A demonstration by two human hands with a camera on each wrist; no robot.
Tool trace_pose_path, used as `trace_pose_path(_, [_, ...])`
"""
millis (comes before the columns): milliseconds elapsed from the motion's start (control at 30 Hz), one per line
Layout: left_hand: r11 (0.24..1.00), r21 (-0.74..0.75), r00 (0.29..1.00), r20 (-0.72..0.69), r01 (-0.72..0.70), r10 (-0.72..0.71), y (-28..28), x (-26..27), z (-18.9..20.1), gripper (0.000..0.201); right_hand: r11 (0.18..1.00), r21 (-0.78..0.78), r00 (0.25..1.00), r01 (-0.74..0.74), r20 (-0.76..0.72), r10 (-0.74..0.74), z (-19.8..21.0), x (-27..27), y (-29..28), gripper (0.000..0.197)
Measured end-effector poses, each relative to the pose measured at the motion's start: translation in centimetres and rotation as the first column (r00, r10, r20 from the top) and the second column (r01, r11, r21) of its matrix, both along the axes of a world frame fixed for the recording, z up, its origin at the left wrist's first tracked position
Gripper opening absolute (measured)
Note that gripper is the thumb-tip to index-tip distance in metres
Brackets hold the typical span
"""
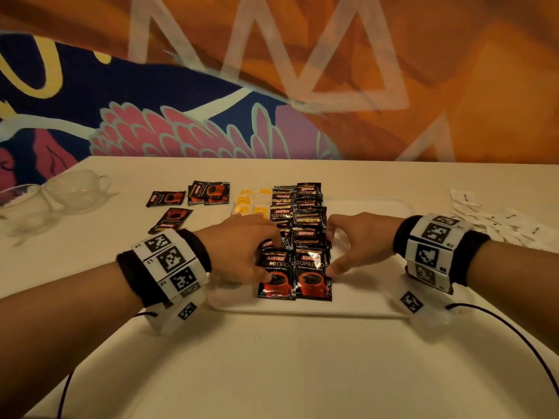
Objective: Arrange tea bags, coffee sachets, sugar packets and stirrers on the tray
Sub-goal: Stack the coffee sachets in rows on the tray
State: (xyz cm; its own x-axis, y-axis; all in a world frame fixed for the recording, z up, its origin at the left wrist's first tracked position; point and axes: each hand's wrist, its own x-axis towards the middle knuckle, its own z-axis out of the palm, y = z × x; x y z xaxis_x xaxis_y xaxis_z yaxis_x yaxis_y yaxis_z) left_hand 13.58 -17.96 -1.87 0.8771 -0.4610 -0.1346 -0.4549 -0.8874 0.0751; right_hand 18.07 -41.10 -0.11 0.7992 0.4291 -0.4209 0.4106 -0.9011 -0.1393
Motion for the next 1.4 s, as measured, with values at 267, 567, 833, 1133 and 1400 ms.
trace_pose_path(267, [0.997,-0.063,0.998,-0.052,-0.043,0.040,-0.3,0.6,0.0,0.050,0.996,0.080,0.998,0.036,-0.046,-0.032,0.0,0.4,0.7,0.055])
trace_pose_path(567, [0.968,-0.142,0.977,0.034,-0.206,0.213,1.5,2.0,1.1,0.038,0.936,0.278,0.976,0.215,-0.036,-0.213,0.2,2.0,1.5,0.058])
trace_pose_path(833, [0.760,-0.127,0.755,0.091,-0.638,0.649,10.4,5.3,3.0,0.044,0.953,0.256,0.978,0.162,0.088,-0.190,1.2,2.7,1.7,0.058])
trace_pose_path(1133, [0.704,0.118,0.693,-0.123,-0.701,0.711,16.5,7.3,0.1,0.093,0.968,0.249,0.978,0.017,0.196,-0.068,1.7,3.1,4.1,0.043])
trace_pose_path(1400, [0.661,0.310,0.680,-0.058,-0.684,0.731,17.4,8.1,0.4,0.072,0.960,0.279,0.981,-0.022,0.190,-0.032,1.2,4.0,5.3,0.041])
